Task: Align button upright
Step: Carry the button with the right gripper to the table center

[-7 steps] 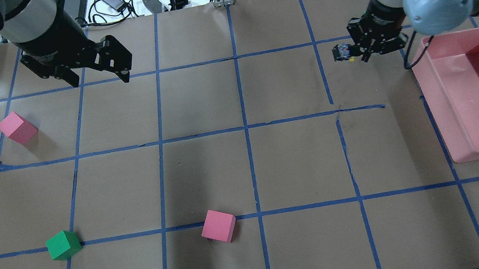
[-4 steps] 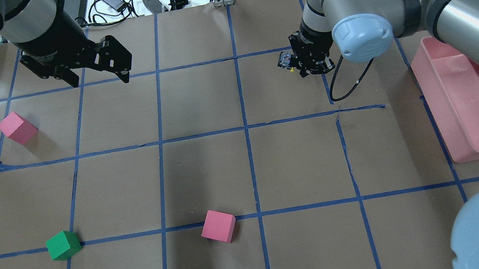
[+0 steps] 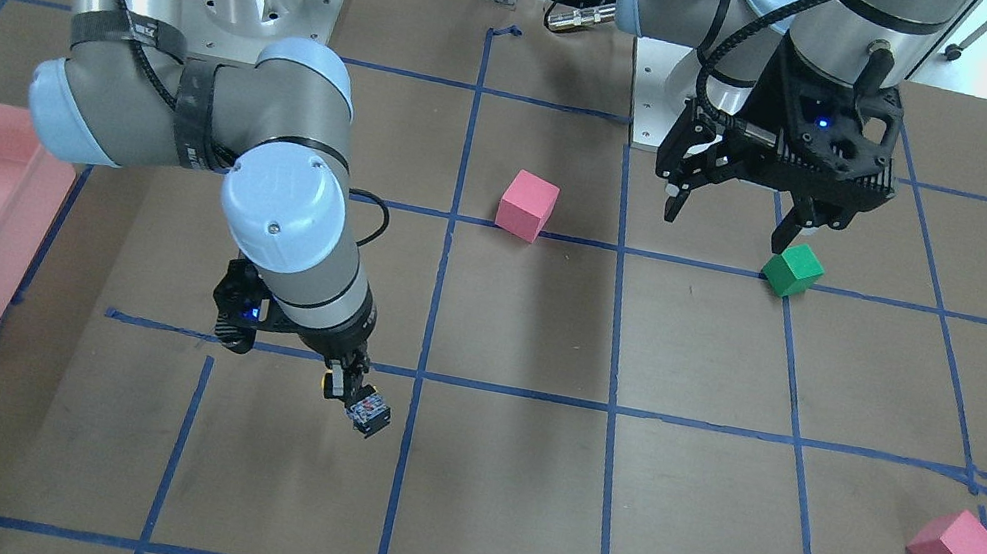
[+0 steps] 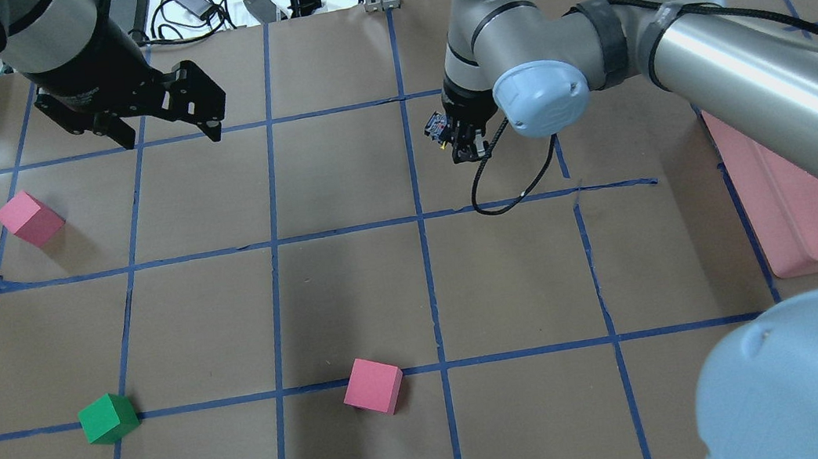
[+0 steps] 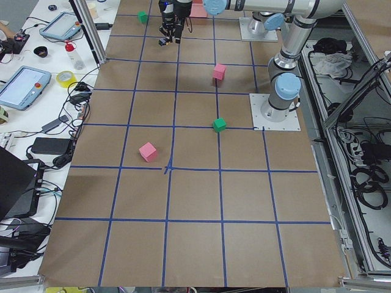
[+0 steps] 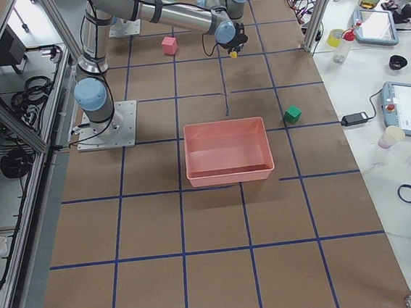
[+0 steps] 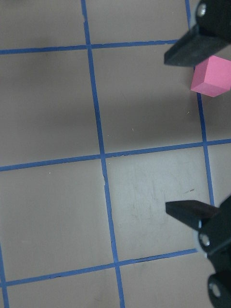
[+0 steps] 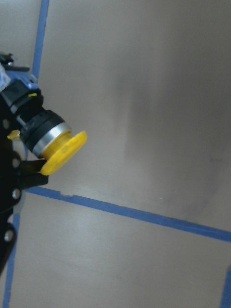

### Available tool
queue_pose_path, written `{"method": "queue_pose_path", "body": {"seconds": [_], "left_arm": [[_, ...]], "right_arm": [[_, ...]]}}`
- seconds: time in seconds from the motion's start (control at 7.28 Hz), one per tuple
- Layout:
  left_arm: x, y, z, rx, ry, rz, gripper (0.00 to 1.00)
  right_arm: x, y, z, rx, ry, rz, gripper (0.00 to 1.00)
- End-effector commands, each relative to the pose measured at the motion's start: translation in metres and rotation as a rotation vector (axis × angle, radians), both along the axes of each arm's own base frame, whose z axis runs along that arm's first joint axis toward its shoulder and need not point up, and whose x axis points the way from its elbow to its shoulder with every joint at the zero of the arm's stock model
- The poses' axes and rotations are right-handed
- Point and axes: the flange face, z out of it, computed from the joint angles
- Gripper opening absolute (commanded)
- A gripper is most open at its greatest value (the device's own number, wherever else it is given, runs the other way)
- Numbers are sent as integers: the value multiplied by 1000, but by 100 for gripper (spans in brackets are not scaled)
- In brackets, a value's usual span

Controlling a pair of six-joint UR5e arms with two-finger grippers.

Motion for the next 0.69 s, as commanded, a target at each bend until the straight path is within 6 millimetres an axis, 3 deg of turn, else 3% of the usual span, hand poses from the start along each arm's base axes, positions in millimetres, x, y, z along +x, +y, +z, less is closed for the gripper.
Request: {"method": "queue_pose_path", "body": {"seconds": [0.0, 0.27, 0.55], "left_arm": [[0, 0, 0, -1, -1, 0, 100], [0, 1, -1, 2, 0, 0, 100], [0, 1, -3, 5, 1, 0, 100]], "right_arm": [[54, -8, -20, 41, -37, -100, 0], [67, -22, -32, 67, -63, -184, 0], [74, -24, -36, 118, -115, -300, 0]]}}
